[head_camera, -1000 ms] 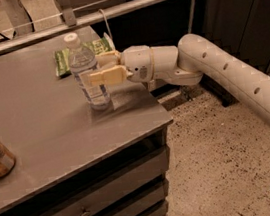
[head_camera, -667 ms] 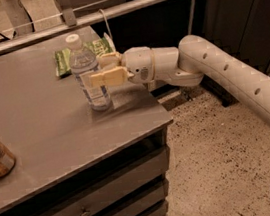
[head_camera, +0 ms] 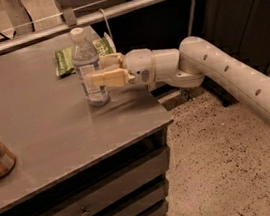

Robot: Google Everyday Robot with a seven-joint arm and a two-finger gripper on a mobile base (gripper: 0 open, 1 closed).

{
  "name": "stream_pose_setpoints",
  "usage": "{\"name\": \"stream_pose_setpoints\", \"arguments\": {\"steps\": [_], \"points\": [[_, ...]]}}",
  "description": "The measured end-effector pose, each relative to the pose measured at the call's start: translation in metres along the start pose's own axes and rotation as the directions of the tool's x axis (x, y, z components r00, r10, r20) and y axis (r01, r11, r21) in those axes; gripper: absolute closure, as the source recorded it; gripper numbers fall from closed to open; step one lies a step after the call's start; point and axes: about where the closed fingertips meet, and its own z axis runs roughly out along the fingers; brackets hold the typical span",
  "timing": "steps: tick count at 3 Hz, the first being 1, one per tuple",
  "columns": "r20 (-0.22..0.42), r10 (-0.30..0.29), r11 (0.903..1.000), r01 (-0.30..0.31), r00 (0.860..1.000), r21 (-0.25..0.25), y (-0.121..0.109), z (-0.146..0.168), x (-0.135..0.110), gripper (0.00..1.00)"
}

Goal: Place blue plastic bottle upright

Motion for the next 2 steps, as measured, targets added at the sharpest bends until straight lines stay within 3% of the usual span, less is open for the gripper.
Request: {"name": "stream_pose_setpoints", "arguments": {"steps": [1, 2], "points": [[-0.006, 0.003, 1.0, -0.003, 1.0, 0.002, 0.0, -0.002, 0.003, 0.0], [-0.036, -0.021, 0.9996, 0.022, 0.999, 0.02, -0.003, -0.021, 0.003, 0.0]]}}
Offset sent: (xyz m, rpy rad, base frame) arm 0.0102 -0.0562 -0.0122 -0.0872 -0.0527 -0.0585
